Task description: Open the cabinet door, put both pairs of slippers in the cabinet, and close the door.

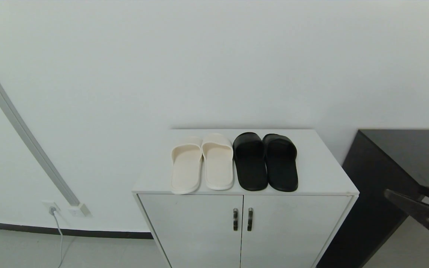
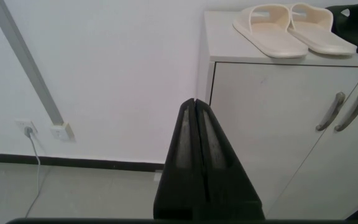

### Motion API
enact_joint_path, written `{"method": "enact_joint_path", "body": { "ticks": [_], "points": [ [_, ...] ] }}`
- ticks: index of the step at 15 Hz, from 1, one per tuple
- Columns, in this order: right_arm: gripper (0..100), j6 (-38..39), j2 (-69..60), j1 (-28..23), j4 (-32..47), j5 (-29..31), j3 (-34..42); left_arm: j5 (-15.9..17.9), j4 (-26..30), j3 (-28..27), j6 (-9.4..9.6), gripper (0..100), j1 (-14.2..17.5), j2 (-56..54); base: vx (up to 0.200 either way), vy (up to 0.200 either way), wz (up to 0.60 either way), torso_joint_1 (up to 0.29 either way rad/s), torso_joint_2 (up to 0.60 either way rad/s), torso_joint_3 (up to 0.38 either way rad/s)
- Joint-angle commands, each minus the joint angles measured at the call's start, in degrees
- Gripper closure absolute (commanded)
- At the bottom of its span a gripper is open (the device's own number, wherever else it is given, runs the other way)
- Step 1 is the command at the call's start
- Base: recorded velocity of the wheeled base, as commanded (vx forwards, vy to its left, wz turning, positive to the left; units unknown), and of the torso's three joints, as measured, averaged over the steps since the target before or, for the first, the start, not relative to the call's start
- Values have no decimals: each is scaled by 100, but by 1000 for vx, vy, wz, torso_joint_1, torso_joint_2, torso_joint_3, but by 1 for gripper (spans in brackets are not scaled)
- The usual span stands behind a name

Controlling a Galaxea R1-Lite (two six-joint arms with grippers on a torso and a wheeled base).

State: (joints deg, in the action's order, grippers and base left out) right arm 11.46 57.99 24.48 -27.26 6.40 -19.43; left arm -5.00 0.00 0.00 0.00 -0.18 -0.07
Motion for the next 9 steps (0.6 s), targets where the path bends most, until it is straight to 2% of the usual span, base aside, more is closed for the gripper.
{"method": "enact_joint_path", "body": {
  "ticks": [1,5,9],
  "points": [
    [0,304,1355,1085,-104,872,-764,-1,0,0,0,100,1,7,0,0,0,0,0,0],
    [0,392,2682,1762,-139,1856,-2038,43,9,0,9,100,1,7,0,0,0,0,0,0],
    [0,392,4080,1973,-262,2480,-3207,157,0,0,18,100,1,7,0,0,0,0,0,0]
  ]
}}
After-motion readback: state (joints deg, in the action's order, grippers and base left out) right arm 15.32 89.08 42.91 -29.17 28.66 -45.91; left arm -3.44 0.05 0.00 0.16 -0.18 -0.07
